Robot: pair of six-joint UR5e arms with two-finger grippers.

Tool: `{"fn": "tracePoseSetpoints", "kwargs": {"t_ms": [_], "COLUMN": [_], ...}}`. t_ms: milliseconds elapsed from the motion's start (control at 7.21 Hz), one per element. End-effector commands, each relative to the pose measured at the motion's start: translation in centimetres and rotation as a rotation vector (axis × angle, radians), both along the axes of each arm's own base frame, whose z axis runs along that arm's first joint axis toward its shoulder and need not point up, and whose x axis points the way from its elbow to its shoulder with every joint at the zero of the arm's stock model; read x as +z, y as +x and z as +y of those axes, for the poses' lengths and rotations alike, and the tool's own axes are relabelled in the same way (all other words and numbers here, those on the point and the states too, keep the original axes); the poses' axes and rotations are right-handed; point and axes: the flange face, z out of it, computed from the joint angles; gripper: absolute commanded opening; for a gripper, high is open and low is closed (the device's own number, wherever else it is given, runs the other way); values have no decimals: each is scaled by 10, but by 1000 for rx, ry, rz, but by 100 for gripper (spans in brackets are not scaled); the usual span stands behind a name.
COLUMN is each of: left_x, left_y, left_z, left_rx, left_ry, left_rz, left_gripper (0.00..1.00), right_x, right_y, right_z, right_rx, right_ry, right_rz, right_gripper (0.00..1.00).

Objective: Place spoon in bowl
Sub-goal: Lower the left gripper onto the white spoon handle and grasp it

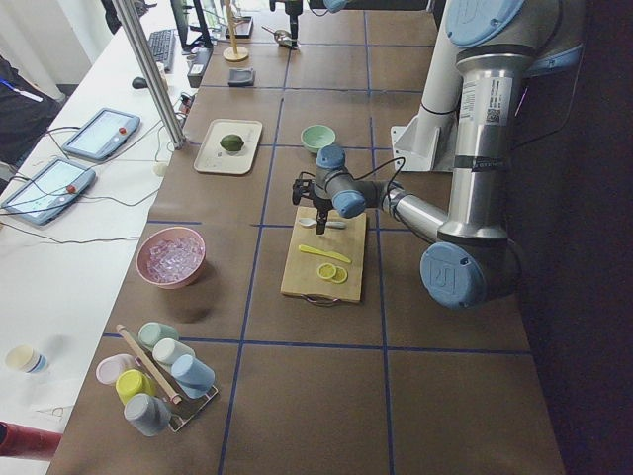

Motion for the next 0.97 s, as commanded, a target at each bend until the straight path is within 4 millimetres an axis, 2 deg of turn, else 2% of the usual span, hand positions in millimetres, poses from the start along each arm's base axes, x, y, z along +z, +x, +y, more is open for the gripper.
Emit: {"fn": "tracePoseSetpoints", "kwargs": {"t_ms": [0,277,693,832], "left_x": [-2,-3,-4,-3], "left_y": [0,2,2,2], "left_z": [0,0,0,0], "left_rx": [-1,0,-31,-30], "left_ry": [-7,-10,-46,-51], "left_rz": [-8,-11,-4,-5], "left_gripper": [64,49,10,5], "right_x": [1,1,1,-1], "right_y": [0,0,0,0], "right_z": [0,0,0,0], "right_rx": [-1,1,1,1], "right_ry": [-1,-1,-1,1], "right_rz": [1,2,2,0], "right_gripper": [100,100,100,100]}}
